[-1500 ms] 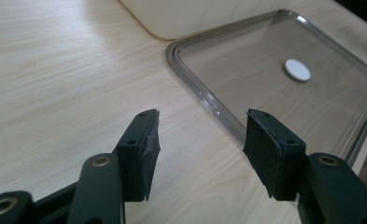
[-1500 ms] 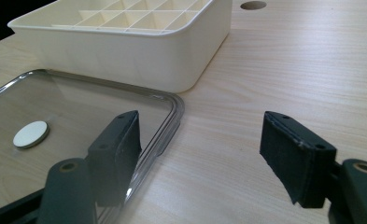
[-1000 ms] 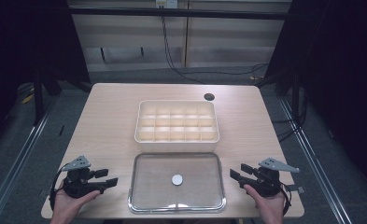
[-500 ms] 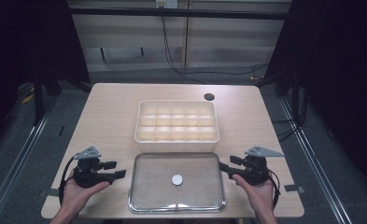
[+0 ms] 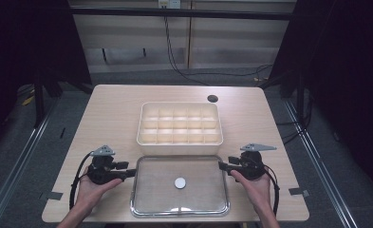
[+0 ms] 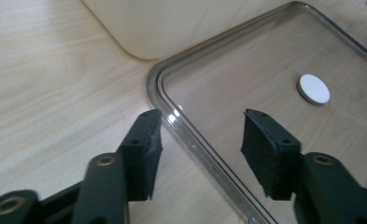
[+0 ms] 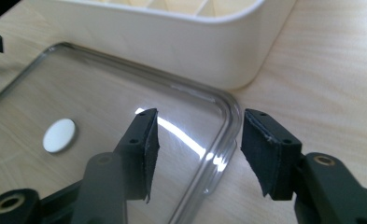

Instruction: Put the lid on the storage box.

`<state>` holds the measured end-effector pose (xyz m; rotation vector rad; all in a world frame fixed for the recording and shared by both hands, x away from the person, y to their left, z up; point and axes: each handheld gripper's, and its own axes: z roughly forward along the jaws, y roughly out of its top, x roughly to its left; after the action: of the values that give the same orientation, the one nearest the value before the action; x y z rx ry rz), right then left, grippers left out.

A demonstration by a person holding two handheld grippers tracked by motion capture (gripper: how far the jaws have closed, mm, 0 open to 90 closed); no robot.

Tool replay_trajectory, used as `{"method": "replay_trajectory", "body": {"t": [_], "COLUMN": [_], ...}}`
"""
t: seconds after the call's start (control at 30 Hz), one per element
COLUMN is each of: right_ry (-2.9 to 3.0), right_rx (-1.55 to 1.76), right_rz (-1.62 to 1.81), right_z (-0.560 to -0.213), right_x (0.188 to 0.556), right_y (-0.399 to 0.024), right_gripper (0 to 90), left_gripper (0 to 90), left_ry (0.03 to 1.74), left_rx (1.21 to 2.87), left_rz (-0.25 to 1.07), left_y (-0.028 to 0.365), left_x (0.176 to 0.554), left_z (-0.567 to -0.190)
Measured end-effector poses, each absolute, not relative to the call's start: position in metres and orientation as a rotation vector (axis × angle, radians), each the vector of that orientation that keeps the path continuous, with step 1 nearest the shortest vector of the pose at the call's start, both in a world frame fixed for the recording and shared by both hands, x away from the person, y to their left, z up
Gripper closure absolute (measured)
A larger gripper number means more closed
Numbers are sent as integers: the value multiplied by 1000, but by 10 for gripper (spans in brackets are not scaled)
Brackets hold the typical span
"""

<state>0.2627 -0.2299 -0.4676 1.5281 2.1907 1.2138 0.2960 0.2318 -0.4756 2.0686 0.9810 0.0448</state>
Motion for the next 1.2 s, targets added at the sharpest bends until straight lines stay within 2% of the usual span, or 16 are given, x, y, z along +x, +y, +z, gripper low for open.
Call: {"method": "replay_trajectory", "body": {"t": [0.13,0.2,0.3,0.47,0.9,1.03,1.1,1.2], "right_ry": [2178,2189,2199,2224,2209,2203,2197,2185], "right_rx": [1560,1561,1568,1580,1590,1587,1580,1588], "right_rz": [1205,1189,1153,1126,1058,1065,1072,1080], "right_z": [-478,-481,-485,-489,-497,-498,-499,-499], "right_x": [260,258,257,258,261,260,260,259], "right_y": [-233,-234,-234,-231,-222,-220,-218,-216], "right_gripper": [504,520,526,521,487,504,507,508], "left_gripper": [548,548,551,529,552,575,641,646], "left_ry": [972,977,970,957,928,923,932,936], "left_rx": [2119,2091,2120,2146,2174,2180,2186,2184], "left_rz": [60,11,17,24,0,17,17,13], "left_y": [230,229,223,220,213,212,212,212], "left_x": [291,291,291,292,292,291,291,290], "left_z": [-480,-482,-486,-489,-494,-495,-494,-494]}}
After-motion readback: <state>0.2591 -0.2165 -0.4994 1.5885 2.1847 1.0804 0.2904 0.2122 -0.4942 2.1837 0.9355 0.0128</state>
